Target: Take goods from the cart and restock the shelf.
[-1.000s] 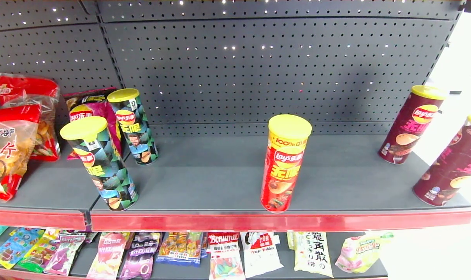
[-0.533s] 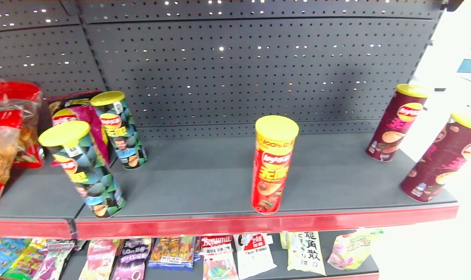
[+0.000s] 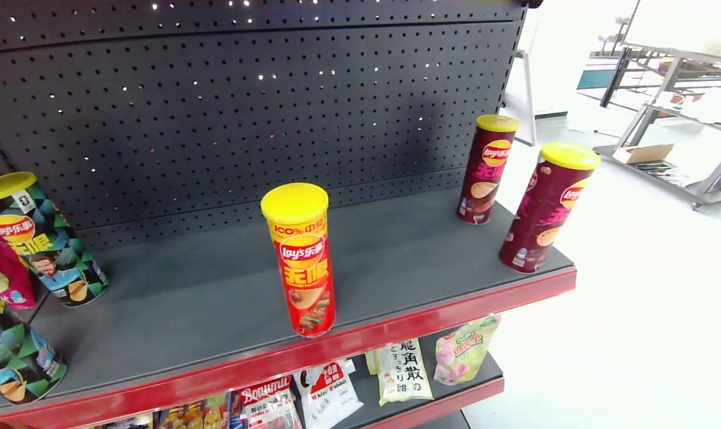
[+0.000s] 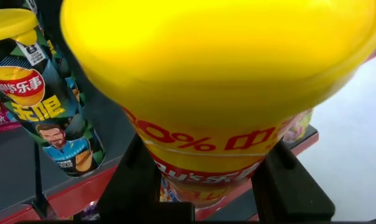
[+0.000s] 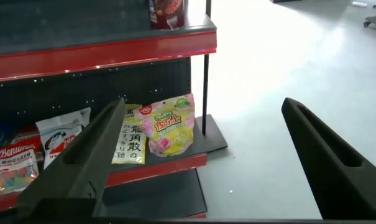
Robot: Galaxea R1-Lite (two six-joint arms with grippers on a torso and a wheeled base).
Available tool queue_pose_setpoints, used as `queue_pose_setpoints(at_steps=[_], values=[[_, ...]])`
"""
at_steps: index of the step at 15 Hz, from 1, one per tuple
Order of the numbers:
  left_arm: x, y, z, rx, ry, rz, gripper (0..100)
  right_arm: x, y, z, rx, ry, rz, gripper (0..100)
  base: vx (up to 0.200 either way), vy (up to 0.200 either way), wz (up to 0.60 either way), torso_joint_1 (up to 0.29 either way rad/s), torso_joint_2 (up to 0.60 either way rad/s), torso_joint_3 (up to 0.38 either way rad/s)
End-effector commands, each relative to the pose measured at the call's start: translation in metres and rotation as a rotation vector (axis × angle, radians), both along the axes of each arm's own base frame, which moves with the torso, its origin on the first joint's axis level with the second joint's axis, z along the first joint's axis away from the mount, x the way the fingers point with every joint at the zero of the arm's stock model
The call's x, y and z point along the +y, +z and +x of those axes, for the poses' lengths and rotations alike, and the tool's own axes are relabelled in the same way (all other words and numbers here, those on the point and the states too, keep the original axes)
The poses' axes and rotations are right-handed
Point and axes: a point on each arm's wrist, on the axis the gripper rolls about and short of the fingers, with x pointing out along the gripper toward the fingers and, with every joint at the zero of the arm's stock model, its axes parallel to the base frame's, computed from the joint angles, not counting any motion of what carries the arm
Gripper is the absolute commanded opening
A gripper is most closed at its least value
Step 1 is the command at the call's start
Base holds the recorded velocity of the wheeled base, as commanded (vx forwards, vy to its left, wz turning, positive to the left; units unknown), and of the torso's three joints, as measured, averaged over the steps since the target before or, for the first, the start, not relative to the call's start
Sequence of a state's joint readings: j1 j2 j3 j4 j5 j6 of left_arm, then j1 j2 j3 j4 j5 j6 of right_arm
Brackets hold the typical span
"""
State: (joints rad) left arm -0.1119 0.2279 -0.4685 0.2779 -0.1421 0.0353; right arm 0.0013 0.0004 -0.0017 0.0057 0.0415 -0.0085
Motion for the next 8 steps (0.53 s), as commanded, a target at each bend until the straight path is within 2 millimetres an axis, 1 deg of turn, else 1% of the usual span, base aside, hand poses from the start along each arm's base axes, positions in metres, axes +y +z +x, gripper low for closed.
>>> queue_pose_setpoints(at_steps=[1, 3, 4, 5, 6, 7, 8], values=[[-0.001, 0.004, 0.01, 0.037, -0.004, 0.002, 0, 0.0, 0.0, 0.0, 0.0, 0.0, 0.001, 100, 0.0, 0.0, 0.0, 0.0, 0.0, 0.0], [-0.003, 0.012, 0.027, 0.051, -0.01, 0.002, 0, 0.0, 0.0, 0.0, 0.0, 0.0, 0.001, 100, 0.0, 0.0, 0.0, 0.0, 0.0, 0.0], [-0.006, 0.024, 0.048, 0.056, -0.037, 0.001, 0, 0.0, 0.0, 0.0, 0.0, 0.002, 0.001, 100, 0.0, 0.0, 0.0, 0.0, 0.0, 0.0], [-0.009, 0.031, 0.065, 0.06, -0.068, 0.0, 0, 0.0, 0.0, 0.0, 0.0, 0.002, 0.001, 100, 0.0, 0.0, 0.0, 0.0, 0.0, 0.0], [-0.013, 0.039, 0.094, 0.068, -0.104, -0.002, 0, 0.0, 0.0, 0.0, 0.0, 0.0, 0.001, 100, 0.0, 0.0, 0.0, 0.0, 0.0, 0.0], [-0.015, 0.045, 0.112, 0.06, -0.118, -0.002, 0, 0.0, 0.0, 0.0, 0.0, 0.0, 0.001, 100, 0.0, 0.0, 0.0, 0.0, 0.0, 0.0], [-0.019, 0.052, 0.137, 0.054, -0.135, -0.004, 0, 0.0, 0.0, 0.0, 0.0, 0.0, 0.001, 100, 0.0, 0.0, 0.0, 0.0, 0.0, 0.0]])
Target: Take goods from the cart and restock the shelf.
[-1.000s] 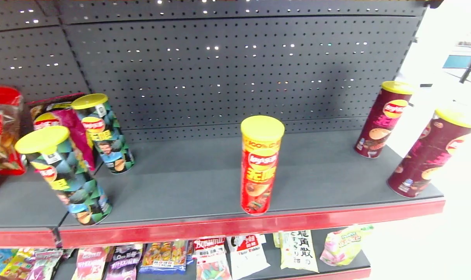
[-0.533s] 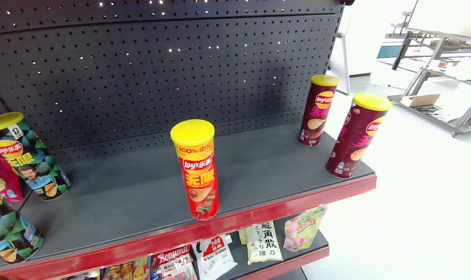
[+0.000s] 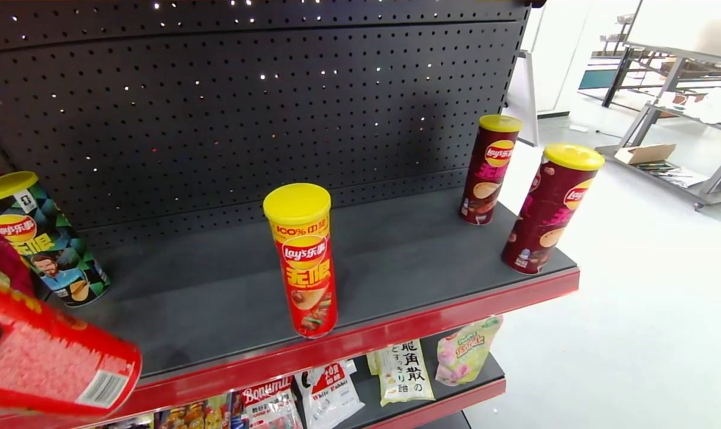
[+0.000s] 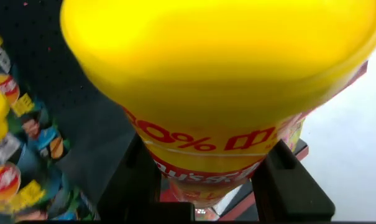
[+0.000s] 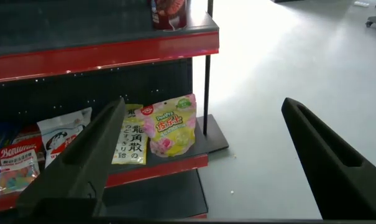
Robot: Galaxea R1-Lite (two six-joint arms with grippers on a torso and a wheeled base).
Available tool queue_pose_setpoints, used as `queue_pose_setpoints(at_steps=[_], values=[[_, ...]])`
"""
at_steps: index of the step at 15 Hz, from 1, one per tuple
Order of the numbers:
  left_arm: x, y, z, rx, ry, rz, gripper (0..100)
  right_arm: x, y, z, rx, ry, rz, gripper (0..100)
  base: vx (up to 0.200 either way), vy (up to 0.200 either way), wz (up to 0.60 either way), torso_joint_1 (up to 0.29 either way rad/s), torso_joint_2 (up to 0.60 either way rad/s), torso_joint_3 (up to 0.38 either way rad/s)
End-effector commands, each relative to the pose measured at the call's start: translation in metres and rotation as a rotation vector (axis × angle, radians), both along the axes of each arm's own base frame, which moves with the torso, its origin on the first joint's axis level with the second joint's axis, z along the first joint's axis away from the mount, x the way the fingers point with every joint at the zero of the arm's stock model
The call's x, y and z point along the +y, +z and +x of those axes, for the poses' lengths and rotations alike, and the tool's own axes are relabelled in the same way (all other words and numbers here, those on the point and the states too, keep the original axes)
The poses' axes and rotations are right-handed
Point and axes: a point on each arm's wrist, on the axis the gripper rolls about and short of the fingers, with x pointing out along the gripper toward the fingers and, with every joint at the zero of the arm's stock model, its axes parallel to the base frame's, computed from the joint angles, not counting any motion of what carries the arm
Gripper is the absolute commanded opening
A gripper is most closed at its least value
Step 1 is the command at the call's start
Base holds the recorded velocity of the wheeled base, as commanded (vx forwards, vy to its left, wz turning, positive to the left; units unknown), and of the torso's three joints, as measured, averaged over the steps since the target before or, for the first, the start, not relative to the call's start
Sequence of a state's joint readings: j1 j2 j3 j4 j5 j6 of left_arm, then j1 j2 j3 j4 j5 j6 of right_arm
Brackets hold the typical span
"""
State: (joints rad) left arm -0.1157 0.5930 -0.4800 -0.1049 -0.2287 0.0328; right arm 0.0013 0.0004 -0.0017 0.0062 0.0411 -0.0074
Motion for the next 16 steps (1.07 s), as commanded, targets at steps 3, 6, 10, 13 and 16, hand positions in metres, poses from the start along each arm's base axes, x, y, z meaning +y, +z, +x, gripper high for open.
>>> queue_pose_setpoints(at_steps=[3, 6, 10, 13, 16], values=[[-0.014, 0.013, 0.104, 0.077, -0.074, 0.008, 0, 0.0, 0.0, 0.0, 0.0, 0.001, 0.0, 100, 0.0, 0.0, 0.0, 0.0, 0.0, 0.0], [-0.024, 0.002, 0.148, 0.099, -0.1, 0.009, 0, 0.0, 0.0, 0.0, 0.0, 0.002, 0.0, 100, 0.0, 0.0, 0.0, 0.0, 0.0, 0.0], [-0.048, -0.002, 0.201, 0.128, -0.163, 0.016, 0, 0.0, 0.0, 0.0, 0.0, 0.001, -0.002, 100, 0.0, 0.0, 0.0, 0.0, 0.0, 0.0], [-0.063, -0.008, 0.241, 0.154, -0.141, 0.034, 0, 0.0, 0.0, 0.0, 0.001, 0.002, 0.0, 100, 0.0, 0.0, 0.0, 0.0, 0.0, 0.0], [-0.087, -0.01, 0.268, 0.164, -0.045, 0.028, 0, 0.0, 0.0, 0.0, 0.0, 0.002, 0.0, 100, 0.0, 0.0, 0.0, 0.0, 0.0, 0.0]])
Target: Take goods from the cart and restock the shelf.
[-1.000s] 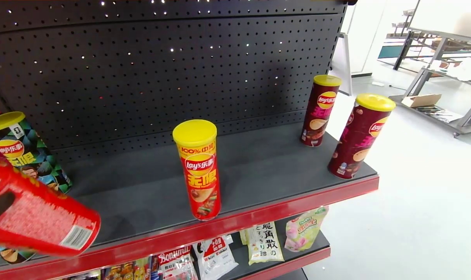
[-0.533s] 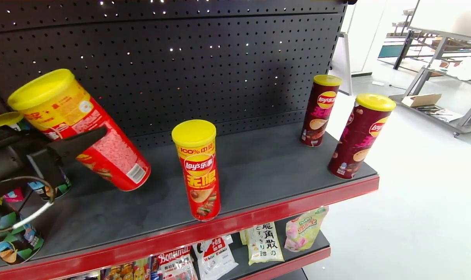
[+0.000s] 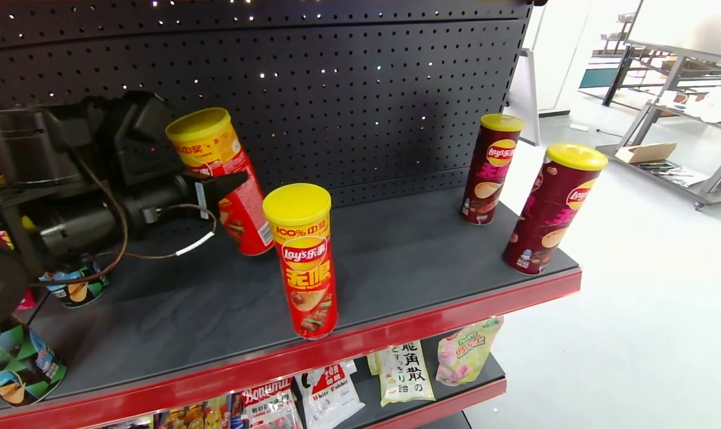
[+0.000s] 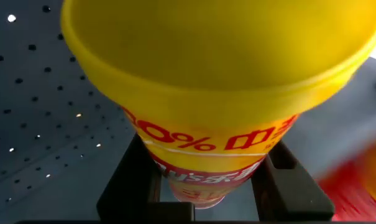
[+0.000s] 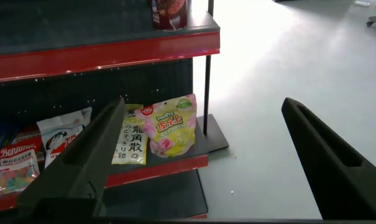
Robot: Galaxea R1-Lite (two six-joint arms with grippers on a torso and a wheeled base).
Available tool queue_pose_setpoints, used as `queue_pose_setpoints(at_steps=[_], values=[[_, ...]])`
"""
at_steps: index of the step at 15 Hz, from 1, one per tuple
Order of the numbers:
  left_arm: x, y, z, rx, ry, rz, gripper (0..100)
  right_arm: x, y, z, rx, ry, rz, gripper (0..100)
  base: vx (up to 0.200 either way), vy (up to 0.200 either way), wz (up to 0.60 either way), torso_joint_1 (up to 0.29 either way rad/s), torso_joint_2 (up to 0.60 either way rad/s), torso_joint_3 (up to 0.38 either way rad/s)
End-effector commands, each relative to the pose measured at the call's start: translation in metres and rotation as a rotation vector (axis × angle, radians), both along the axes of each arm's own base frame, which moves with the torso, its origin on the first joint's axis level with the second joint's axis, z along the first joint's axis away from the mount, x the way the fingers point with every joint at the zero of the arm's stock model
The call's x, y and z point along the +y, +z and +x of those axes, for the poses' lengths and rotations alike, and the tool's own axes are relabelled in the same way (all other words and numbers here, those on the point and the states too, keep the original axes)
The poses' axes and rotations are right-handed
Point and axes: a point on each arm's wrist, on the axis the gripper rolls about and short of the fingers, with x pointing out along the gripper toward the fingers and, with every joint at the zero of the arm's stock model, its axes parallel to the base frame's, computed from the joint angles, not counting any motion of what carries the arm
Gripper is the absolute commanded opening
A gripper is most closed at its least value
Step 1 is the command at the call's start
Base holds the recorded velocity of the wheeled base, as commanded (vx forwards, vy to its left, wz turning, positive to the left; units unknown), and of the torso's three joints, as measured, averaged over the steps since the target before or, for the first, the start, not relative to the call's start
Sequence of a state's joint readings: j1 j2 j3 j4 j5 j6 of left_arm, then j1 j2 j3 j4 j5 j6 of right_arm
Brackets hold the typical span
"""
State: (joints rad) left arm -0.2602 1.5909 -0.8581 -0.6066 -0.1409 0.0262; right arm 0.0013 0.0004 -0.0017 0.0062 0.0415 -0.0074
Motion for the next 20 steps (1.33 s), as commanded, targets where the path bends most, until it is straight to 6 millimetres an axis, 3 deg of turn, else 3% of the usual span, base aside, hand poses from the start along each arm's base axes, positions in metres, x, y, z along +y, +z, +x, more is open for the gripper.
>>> queue_pose_setpoints(at_steps=[1, 3, 6, 20], values=[[-0.026, -0.013, 0.033, 0.046, 0.005, -0.013, 0, 0.0, 0.0, 0.0, 0.0, 0.0, 0.0, 100, 0.0, 0.0, 0.0, 0.0, 0.0, 0.0], [-0.037, -0.02, 0.049, 0.058, -0.01, -0.021, 0, 0.0, 0.0, 0.0, 0.0, 0.0, 0.0, 100, 0.0, 0.0, 0.0, 0.0, 0.0, 0.0], [-0.04, -0.03, 0.058, 0.082, -0.013, -0.012, 0, 0.0, 0.0, 0.0, 0.0, 0.0, 0.0, 100, 0.0, 0.0, 0.0, 0.0, 0.0, 0.0], [-0.054, -0.036, 0.066, 0.088, -0.037, 0.0, 0, 0.0, 0.0, 0.0, 0.0, 0.0, 0.0, 100, 0.0, 0.0, 0.0, 0.0, 0.0, 0.0]])
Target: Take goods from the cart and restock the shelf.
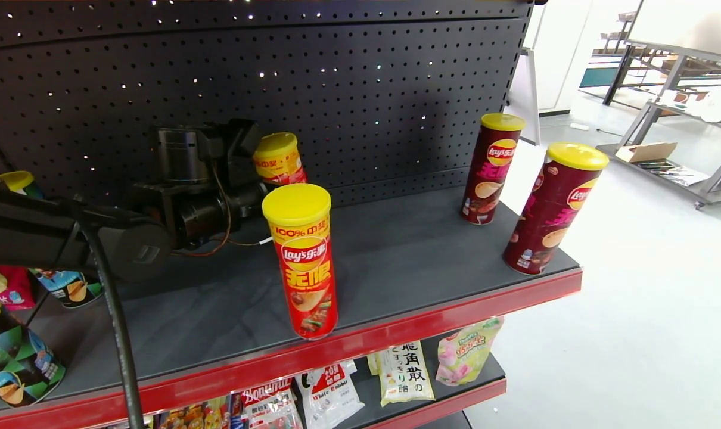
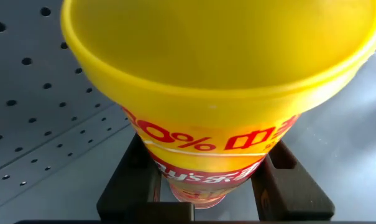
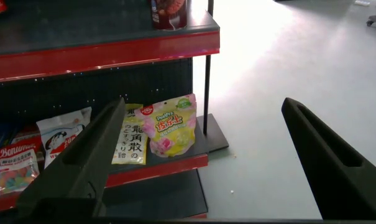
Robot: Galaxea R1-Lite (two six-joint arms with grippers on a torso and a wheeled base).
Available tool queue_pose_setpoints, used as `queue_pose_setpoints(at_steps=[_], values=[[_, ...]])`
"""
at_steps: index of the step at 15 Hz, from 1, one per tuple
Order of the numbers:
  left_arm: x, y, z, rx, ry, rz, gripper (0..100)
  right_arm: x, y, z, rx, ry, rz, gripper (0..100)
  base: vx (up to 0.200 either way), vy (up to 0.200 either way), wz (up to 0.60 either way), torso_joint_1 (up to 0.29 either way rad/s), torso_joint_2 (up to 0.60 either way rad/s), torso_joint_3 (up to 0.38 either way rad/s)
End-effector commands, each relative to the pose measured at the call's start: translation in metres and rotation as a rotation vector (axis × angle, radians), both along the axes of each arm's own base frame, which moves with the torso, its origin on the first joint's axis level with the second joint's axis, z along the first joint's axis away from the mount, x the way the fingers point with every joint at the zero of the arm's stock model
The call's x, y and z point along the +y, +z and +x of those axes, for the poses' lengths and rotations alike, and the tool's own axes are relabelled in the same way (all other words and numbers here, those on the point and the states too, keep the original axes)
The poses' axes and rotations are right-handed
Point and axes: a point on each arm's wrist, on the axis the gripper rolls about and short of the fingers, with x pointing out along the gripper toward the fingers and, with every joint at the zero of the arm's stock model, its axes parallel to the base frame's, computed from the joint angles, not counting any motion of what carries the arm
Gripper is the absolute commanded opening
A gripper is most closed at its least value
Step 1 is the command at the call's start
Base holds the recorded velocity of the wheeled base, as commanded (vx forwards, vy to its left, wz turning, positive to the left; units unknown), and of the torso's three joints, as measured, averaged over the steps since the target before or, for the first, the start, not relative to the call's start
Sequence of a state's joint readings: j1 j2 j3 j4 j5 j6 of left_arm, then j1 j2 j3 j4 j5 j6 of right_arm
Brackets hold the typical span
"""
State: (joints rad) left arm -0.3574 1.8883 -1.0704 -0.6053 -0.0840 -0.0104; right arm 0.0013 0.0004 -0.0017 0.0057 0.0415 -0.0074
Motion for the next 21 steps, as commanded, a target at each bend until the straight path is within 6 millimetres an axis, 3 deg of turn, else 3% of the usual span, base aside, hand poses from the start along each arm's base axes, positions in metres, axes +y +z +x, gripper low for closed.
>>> queue_pose_setpoints(at_steps=[1, 12, 13, 21], values=[[0.0, 0.003, -0.002, -0.006, -0.002, -0.003, 0, 0.0, 0.0, 0.0, 0.0, 0.0, 0.0, 100, 0.0, 0.0, 0.0, 0.0, 0.0, 0.0], [-0.001, 0.0, -0.003, 0.003, -0.001, 0.003, 0, 0.0, 0.0, 0.0, 0.0, 0.0, 0.0, 100, 0.0, 0.0, 0.0, 0.0, 0.0, 0.0], [-0.001, 0.0, -0.003, 0.003, -0.002, 0.003, 100, 0.0, 0.0, 0.0, 0.0, 0.0, 0.0, 100, 0.0, 0.0, 0.0, 0.0, 0.0, 0.0], [0.005, 0.005, -0.014, 0.018, 0.004, 0.007, 100, 0.0, 0.0, 0.0, 0.0, 0.0, 0.0, 100, 0.0, 0.0, 0.0, 0.0, 0.0, 0.0]])
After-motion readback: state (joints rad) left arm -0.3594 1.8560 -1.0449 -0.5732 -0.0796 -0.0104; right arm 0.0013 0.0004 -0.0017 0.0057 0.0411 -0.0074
